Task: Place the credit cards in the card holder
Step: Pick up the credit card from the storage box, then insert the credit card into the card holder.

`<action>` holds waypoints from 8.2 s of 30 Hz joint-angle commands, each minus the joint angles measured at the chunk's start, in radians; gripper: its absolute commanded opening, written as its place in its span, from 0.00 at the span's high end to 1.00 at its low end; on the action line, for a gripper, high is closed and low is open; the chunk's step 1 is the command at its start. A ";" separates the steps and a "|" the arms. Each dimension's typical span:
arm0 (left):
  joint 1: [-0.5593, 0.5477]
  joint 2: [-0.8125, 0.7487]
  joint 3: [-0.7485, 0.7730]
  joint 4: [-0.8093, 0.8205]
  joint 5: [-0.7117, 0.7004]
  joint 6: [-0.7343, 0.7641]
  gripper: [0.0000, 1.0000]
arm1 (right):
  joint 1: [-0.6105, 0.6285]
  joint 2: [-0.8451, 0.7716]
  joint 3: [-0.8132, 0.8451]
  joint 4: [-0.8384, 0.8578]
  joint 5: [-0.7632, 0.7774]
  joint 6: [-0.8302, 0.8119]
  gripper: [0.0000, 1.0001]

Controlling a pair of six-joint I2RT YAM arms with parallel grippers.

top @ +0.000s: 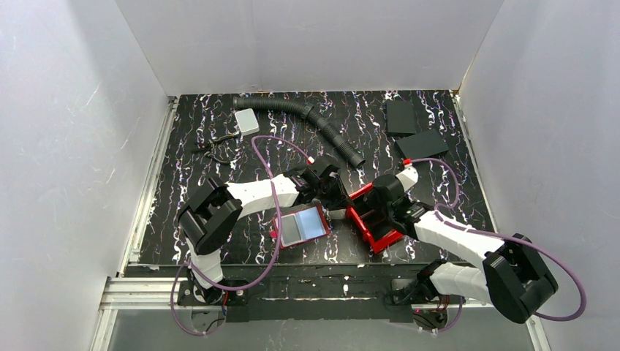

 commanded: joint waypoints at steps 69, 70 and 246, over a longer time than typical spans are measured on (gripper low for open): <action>-0.121 -0.177 -0.054 0.123 -0.185 0.211 1.00 | -0.122 -0.216 -0.241 0.254 -0.101 0.173 0.76; -0.120 -0.178 -0.055 0.123 -0.184 0.211 1.00 | -0.124 -0.203 -0.241 0.269 -0.109 0.171 0.77; 0.407 -0.481 -0.601 -0.271 0.219 0.345 1.00 | 0.031 0.789 0.259 0.770 -1.179 -0.153 0.99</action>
